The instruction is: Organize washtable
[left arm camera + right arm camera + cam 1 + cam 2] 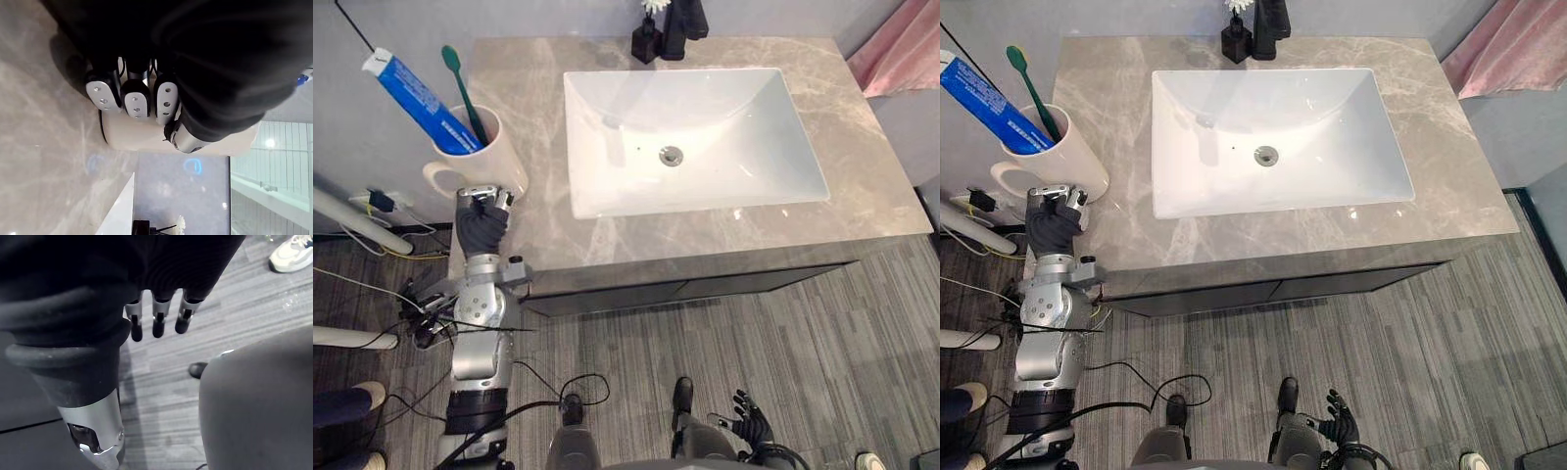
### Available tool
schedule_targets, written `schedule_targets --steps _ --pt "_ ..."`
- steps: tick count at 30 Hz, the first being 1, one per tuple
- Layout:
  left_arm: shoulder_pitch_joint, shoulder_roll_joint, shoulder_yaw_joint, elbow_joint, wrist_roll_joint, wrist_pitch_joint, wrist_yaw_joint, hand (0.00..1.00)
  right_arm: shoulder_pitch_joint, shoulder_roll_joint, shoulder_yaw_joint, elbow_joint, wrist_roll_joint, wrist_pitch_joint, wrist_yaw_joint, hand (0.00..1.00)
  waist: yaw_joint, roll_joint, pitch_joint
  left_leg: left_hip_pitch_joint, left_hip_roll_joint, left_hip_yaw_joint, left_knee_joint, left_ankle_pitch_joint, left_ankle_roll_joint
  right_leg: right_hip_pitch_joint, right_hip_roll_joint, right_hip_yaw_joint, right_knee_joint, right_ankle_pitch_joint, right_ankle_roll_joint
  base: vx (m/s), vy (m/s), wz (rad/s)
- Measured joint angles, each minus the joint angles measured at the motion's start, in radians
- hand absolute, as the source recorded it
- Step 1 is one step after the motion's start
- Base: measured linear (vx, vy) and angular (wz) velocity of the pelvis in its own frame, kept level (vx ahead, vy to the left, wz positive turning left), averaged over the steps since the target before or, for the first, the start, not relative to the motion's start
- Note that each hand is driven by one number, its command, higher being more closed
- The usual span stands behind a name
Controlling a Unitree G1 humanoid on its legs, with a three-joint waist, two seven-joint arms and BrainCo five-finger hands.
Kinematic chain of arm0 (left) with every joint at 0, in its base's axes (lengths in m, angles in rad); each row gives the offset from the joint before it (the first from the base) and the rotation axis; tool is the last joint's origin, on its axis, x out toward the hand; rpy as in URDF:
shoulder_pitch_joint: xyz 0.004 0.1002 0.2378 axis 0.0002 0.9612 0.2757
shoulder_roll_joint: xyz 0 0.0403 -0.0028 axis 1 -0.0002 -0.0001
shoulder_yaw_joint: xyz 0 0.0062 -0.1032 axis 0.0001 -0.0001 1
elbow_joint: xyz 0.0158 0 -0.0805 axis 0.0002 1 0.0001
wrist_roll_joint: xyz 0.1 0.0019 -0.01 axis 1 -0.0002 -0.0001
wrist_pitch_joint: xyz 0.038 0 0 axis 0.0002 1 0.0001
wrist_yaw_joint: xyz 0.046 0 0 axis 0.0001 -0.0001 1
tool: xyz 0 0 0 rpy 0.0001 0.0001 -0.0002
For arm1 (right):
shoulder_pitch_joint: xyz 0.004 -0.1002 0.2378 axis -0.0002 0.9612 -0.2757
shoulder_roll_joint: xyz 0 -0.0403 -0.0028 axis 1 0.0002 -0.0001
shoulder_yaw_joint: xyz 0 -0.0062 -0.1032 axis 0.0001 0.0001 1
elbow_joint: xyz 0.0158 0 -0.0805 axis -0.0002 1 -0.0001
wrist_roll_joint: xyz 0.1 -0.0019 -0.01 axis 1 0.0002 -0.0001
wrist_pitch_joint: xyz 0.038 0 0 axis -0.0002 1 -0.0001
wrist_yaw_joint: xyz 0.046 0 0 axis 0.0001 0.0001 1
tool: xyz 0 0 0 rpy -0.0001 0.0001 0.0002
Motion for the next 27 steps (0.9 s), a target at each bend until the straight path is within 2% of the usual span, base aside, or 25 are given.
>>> schedule_targets --steps 5,9,20,27 --pt "-0.062 0.059 0.009 0.078 0.044 0.019 -0.006 1.00 0.000 0.000 -0.001 0.000 0.000 0.000 0.000 0.00 -0.003 -0.003 0.003 0.000 0.000 0.000 0.001 0.000 0.000 -0.002 0.000 0.003 0.001 0.001 -0.002 -0.03 -0.015 -0.01" --pt "-0.085 0.067 0.038 0.085 0.069 0.022 -0.002 1.00 -0.001 0.000 -0.003 0.000 0.000 0.000 0.001 0.00 -0.001 -0.008 0.019 -0.012 0.000 0.000 0.007 0.000 0.000 -0.020 0.000 0.009 0.015 0.002 -0.001 -0.05 -0.026 -0.02" --pt "-0.139 0.124 0.034 0.111 0.089 0.019 0.015 1.00 -0.013 0.000 0.001 -0.027 0.002 -0.001 0.001 0.00 0.004 -0.021 0.061 -0.037 -0.001 -0.008 0.015 0.015 -0.004 -0.040 0.000 0.010 0.017 0.020 -0.007 -0.03 -0.017 0.00" --pt "-0.261 0.186 0.017 0.175 0.108 0.042 0.038 1.00 -0.014 0.000 0.005 -0.059 0.003 -0.005 0.000 0.00 0.000 -0.050 0.099 -0.070 -0.001 -0.019 0.010 0.043 -0.017 -0.070 0.002 0.013 0.005 0.047 -0.022 -0.12 -0.041 0.02"
